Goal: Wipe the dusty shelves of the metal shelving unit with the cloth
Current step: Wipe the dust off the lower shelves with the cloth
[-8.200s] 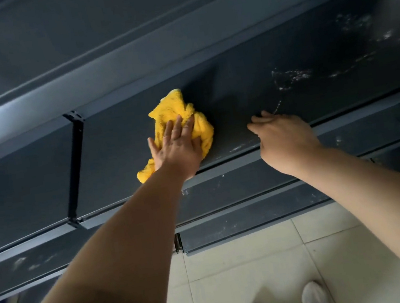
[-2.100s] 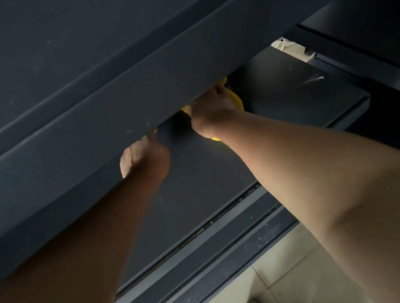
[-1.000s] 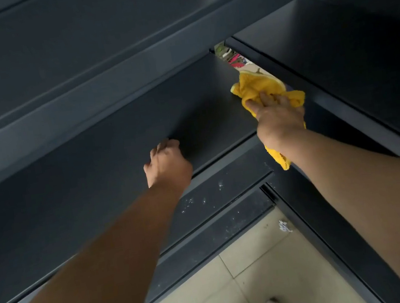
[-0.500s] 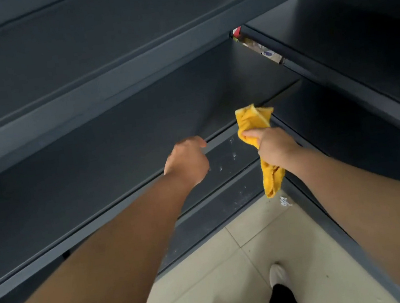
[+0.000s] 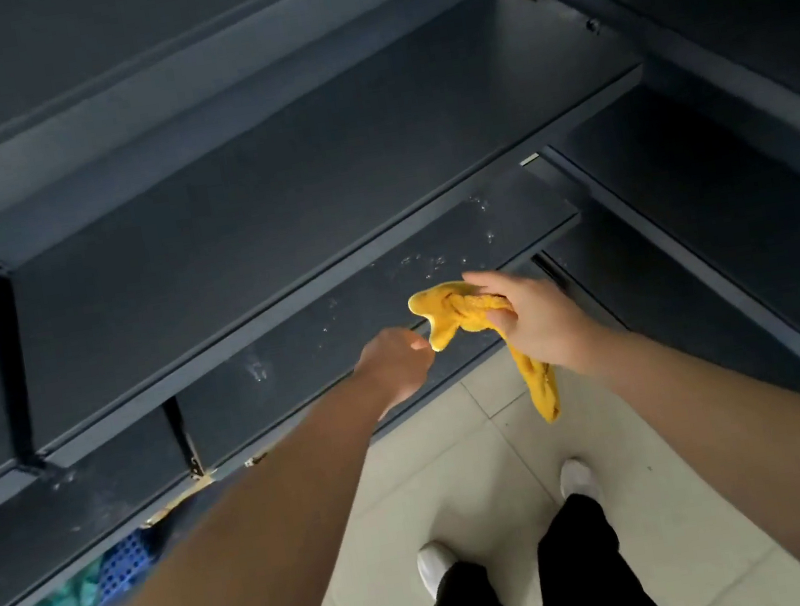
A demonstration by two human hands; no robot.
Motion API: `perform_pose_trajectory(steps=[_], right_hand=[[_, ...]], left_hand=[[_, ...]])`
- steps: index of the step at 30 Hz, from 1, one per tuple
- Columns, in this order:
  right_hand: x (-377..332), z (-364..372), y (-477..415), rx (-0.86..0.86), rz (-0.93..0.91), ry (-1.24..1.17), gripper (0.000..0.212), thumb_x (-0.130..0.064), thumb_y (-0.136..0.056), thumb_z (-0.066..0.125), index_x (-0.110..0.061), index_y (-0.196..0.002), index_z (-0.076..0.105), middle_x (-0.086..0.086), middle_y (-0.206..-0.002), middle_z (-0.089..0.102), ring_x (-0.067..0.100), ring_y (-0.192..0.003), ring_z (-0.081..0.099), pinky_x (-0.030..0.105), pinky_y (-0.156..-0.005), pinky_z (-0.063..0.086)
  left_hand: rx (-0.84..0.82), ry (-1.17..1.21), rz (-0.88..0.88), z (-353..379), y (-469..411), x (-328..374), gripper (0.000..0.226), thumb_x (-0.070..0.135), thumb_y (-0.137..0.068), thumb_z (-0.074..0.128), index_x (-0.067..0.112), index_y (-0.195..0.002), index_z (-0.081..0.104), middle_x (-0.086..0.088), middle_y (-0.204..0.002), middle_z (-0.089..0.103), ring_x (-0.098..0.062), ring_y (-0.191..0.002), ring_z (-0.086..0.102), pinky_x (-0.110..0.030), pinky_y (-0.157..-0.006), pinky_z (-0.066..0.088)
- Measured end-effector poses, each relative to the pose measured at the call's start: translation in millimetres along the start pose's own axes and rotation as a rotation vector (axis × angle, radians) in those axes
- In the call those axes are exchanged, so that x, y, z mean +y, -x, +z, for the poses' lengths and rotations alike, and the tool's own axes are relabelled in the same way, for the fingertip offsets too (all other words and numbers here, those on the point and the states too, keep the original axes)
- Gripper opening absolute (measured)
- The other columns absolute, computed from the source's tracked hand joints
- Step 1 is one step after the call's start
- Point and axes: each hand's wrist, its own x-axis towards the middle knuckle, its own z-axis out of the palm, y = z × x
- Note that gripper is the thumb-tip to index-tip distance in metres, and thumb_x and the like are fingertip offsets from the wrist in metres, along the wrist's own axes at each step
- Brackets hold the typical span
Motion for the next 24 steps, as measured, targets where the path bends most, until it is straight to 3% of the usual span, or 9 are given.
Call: perform_pose_trajectory(steps=[2, 4, 7, 9, 13, 18, 21, 24], right_hand=[[3.6, 4.9, 2.6, 0.018, -0.007, -0.030, 0.054, -0.006, -0.092, 0.054, -0.023, -0.142, 0.044, -0.004, -0.130, 0.062, 0.019, -0.119, 0.058, 0.030, -0.103, 0.042], [10.7, 10.7, 1.5, 0.008, -0.011, -0.040, 0.053, -0.008, -0.092, 0.057, -0.023, -0.142, 0.045, -0.006, -0.130, 0.062, 0.016, -0.118, 0.058, 0.025, -0.102, 0.041], [32.6, 22.3, -8.7, -0.011, 0.005, -0.112, 0.056, -0.008, -0.089, 0.061, -0.023, -0.141, 0.047, -0.005, -0.128, 0.063, 0.015, -0.119, 0.059, 0.028, -0.105, 0.043], [50.2, 28.8, -16.8, -0.034, 0.031, -0.145, 0.058, -0.006, -0.087, 0.063, -0.021, -0.141, 0.046, -0.003, -0.129, 0.063, 0.014, -0.119, 0.058, 0.022, -0.103, 0.041], [76.3, 36.5, -32.1, -0.099, 0.036, -0.192, 0.062, -0.001, -0.086, 0.061, -0.020, -0.142, 0.044, -0.004, -0.132, 0.060, 0.010, -0.120, 0.056, 0.010, -0.095, 0.035], [101.0, 42.1, -58.9, -0.154, -0.018, -0.260, 0.070, 0.007, -0.080, 0.054, -0.023, -0.143, 0.044, -0.003, -0.135, 0.055, 0.011, -0.122, 0.053, 0.017, -0.101, 0.040], [118.0, 40.7, -77.0, -0.207, -0.028, -0.269, 0.073, 0.008, -0.079, 0.055, -0.022, -0.144, 0.041, -0.001, -0.141, 0.049, 0.012, -0.129, 0.048, 0.023, -0.108, 0.037], [140.6, 35.0, -101.8, -0.181, -0.040, -0.348, 0.074, 0.001, -0.072, 0.054, -0.027, -0.140, 0.046, 0.001, -0.137, 0.052, 0.016, -0.126, 0.052, 0.037, -0.108, 0.042]], left_hand=[[-0.048, 0.157, -0.109, 14.1, -3.4, -8.2, 0.024, 0.028, -0.086, 0.053, 0.008, -0.090, 0.065, -0.016, -0.090, 0.063, -0.032, -0.083, 0.061, -0.035, -0.080, 0.052], [-0.088, 0.400, -0.219, 27.4, -10.0, -8.8, 0.031, 0.042, -0.086, 0.052, 0.015, -0.096, 0.065, -0.007, -0.096, 0.067, -0.024, -0.092, 0.064, -0.038, -0.089, 0.053], [-0.086, 0.731, -0.285, 46.6, -29.7, -1.1, 0.045, 0.056, -0.095, 0.042, 0.020, -0.110, 0.065, 0.004, -0.107, 0.068, -0.016, -0.104, 0.063, -0.038, -0.091, 0.051], [-0.073, 0.908, -0.285, 60.5, -45.1, 5.4, 0.047, 0.058, -0.094, 0.043, 0.020, -0.111, 0.066, 0.002, -0.107, 0.071, -0.017, -0.103, 0.065, -0.038, -0.087, 0.053], [-0.052, 1.102, -0.297, 84.9, -75.6, 16.1, 0.029, 0.042, -0.096, 0.053, 0.018, -0.106, 0.066, -0.004, -0.106, 0.072, -0.022, -0.103, 0.068, -0.038, -0.088, 0.053], [-0.010, 1.130, -0.287, 102.1, -111.4, 26.4, 0.028, 0.033, -0.096, 0.057, 0.014, -0.116, 0.062, -0.008, -0.109, 0.071, -0.027, -0.099, 0.069, -0.045, -0.090, 0.055], [0.054, 1.172, -0.308, 113.2, -135.9, 33.6, 0.022, 0.013, -0.096, 0.053, 0.008, -0.116, 0.060, -0.014, -0.108, 0.071, -0.029, -0.091, 0.071, -0.041, -0.079, 0.059], [0.187, 1.236, -0.295, 115.7, -161.0, 44.5, 0.021, -0.003, -0.092, 0.047, 0.003, -0.103, 0.063, -0.016, -0.091, 0.069, -0.028, -0.075, 0.068, -0.037, -0.067, 0.058]])
